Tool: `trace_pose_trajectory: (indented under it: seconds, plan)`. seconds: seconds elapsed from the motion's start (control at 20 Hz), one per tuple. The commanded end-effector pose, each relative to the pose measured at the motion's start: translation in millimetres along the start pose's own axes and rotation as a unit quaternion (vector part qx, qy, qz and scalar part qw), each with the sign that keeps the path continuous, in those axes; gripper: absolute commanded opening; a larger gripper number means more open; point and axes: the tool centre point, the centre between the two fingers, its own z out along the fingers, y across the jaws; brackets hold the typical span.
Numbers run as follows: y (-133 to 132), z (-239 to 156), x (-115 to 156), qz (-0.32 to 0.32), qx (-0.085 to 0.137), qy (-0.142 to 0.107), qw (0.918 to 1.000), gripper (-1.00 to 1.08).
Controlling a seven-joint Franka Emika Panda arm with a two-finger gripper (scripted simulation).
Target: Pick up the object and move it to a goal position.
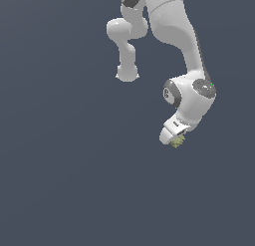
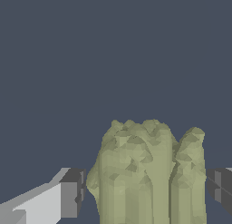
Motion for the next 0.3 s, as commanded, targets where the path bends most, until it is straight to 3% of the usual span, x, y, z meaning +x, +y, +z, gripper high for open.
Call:
trace_pose_trajectory:
  seconds: [0.0,0.25]
  plan:
    - [-5.5,-1.3,6.2,0.001,0.0,0.0,1.0,-1.0]
    - [-8.3,-1.6,10.1,0.001,0.0,0.0,1.0,-1.0]
